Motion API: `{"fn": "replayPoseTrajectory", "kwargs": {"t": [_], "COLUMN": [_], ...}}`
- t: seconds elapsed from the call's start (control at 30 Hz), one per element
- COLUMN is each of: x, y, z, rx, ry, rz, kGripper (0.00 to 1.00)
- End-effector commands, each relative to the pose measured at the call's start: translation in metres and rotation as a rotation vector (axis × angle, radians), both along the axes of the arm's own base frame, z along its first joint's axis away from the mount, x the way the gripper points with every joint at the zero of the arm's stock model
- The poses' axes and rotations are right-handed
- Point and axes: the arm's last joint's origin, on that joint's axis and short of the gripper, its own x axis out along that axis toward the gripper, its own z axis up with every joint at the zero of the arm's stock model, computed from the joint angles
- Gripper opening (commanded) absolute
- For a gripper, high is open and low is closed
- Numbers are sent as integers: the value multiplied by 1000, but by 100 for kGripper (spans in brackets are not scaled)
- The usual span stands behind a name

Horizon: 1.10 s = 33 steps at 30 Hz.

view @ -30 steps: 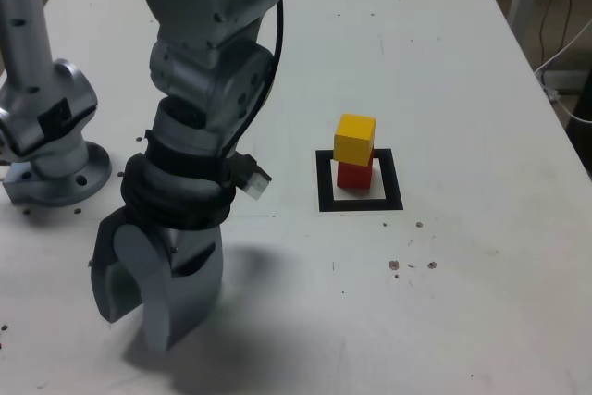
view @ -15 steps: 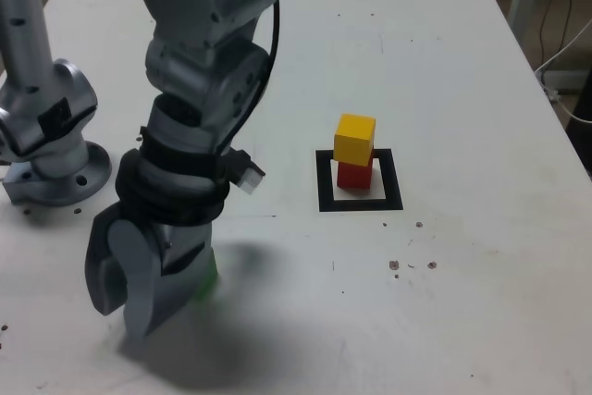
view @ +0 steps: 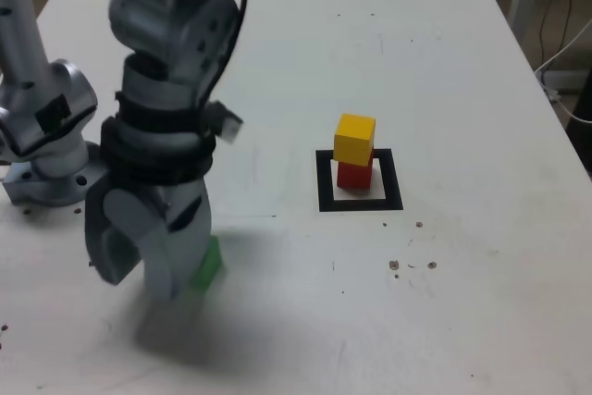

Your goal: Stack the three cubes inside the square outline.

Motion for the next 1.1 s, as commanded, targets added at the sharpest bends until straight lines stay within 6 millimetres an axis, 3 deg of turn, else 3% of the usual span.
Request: {"fn": "replayPoseTrajectory", "kwargs": {"t": [0.0,0.63,1.07], "x": [-1,5,19], "y": [3,2,5], "z": [6,4,-21], "rx": [28,70,-4], "ry": [-25,-46,-39], "rz": [26,-4,-102], "kGripper": [100,99,97]}}
